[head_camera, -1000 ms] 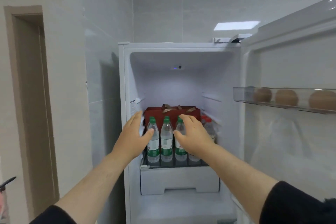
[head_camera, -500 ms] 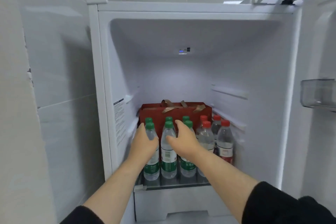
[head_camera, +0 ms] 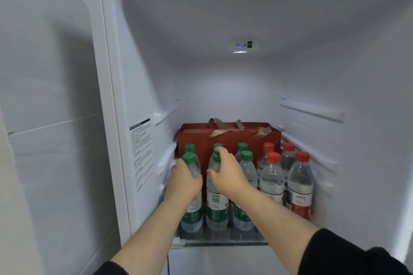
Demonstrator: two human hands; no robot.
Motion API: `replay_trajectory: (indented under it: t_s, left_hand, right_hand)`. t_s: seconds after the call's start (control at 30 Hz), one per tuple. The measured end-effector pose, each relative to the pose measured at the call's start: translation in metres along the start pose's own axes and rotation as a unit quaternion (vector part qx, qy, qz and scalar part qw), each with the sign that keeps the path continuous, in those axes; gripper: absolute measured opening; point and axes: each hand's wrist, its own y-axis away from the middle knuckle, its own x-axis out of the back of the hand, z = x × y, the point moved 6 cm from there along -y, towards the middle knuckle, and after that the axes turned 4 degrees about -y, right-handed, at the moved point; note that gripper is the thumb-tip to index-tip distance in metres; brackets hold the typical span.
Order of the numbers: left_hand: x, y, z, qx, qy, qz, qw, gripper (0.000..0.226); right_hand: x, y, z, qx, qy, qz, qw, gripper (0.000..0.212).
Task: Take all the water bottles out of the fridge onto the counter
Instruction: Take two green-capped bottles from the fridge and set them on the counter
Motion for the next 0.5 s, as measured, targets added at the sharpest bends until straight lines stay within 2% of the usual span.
replay_trajectory:
  t_s: [0.03, 0.1, 0.17, 0.3, 0.5]
  left_hand:
    - [0.002, 0.001, -0.002, 0.014, 0.001, 0.007, 1.000, 0.048]
    - [0.008, 0.006, -0.003, 0.028, 0.007, 0.013, 1.000, 0.057]
    - [0.010, 0.010, -0.005, 0.025, 0.011, 0.008, 1.000, 0.060]
    - [0.009, 0.023, -0.006, -0.001, 0.018, 0.000, 1.000, 0.047]
    - [0.030, 0.056, -0.002, -0.055, 0.028, 0.018, 0.998, 0.033]
  right_hand:
    - [0.001, 0.002, 0.003, -0.001, -0.017, 0.015, 1.000, 0.061]
    - [0.002, 0.004, 0.007, -0.013, -0.041, 0.037, 0.998, 0.046]
    - [0.001, 0.007, 0.012, -0.033, -0.043, 0.030, 0.998, 0.036]
    - [-0.001, 0.019, 0.015, -0.062, -0.052, -0.011, 0.997, 0.049]
    - [0.016, 0.055, 0.004, -0.050, -0.063, 0.027, 0.996, 0.032]
